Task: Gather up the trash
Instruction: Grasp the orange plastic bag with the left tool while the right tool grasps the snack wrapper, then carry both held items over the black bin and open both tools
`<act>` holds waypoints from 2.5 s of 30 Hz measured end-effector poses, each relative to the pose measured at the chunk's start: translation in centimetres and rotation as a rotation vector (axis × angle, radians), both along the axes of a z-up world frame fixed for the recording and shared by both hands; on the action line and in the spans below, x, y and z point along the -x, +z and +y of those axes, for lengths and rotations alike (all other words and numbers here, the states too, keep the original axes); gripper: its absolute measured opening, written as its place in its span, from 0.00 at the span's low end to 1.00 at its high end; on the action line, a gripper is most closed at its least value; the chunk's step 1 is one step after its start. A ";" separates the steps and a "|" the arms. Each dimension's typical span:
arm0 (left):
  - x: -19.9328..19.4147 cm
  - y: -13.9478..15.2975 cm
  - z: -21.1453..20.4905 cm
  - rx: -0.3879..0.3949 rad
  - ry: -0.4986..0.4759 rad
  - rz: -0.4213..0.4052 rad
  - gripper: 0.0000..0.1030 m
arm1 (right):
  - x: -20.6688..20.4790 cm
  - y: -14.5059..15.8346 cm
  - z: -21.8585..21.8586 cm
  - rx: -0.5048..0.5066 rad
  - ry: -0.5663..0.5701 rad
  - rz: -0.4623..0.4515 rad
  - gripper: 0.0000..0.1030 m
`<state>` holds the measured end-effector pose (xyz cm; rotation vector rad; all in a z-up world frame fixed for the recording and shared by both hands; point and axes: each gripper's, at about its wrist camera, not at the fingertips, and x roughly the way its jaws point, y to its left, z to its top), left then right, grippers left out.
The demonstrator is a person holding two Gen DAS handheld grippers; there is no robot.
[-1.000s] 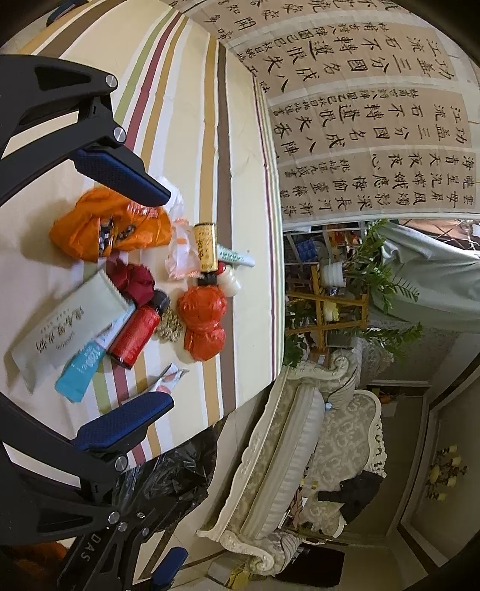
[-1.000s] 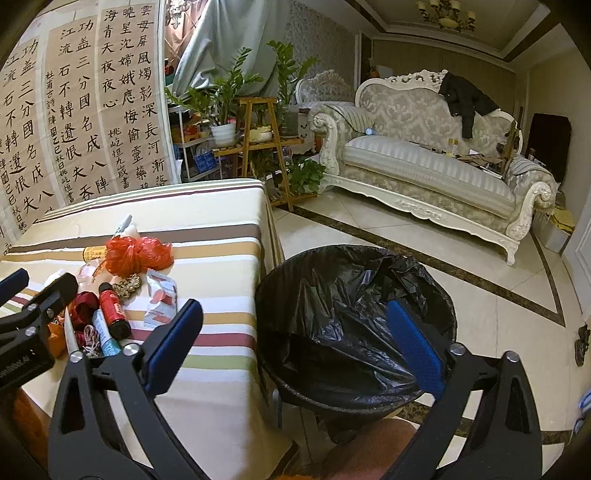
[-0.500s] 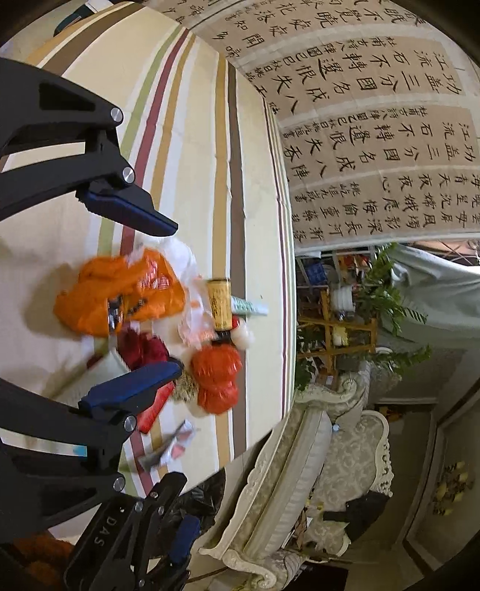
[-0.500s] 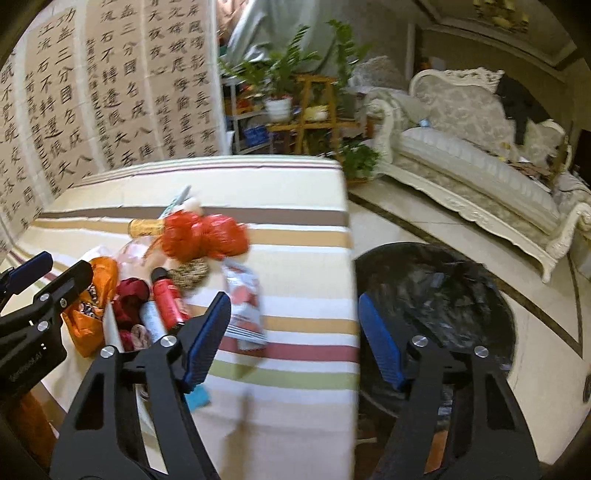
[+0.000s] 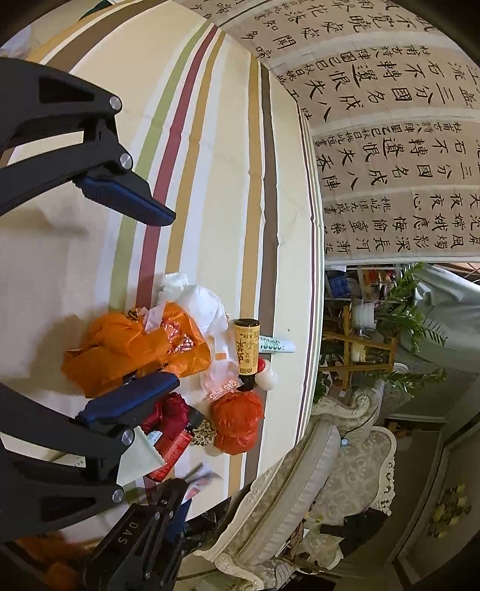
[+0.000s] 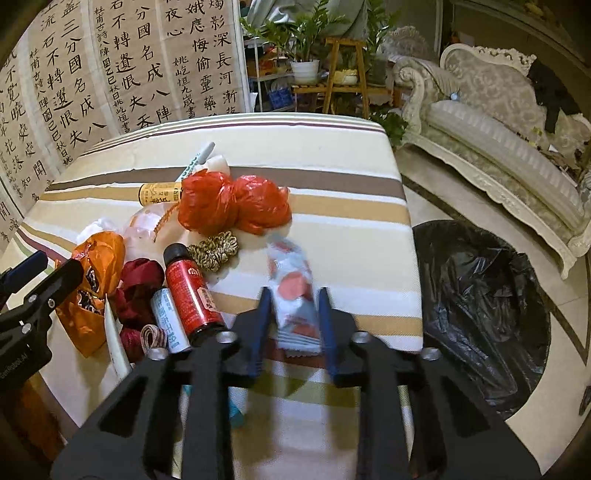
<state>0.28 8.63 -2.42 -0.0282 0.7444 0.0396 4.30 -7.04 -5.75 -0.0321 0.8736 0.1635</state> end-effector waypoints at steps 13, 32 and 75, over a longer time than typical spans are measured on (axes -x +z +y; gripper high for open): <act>-0.2 -0.5 -0.4 0.073 -0.076 0.068 0.53 | 1.1 0.6 -0.6 -0.027 -0.004 -0.034 0.16; 2.0 4.4 -3.3 0.081 -0.138 -0.134 0.37 | 3.3 2.6 -4.7 -0.053 -0.081 -0.118 0.16; -4.5 1.0 -22.3 -0.007 -0.394 -0.047 0.70 | 2.0 0.5 -21.7 0.003 -0.417 -0.167 0.43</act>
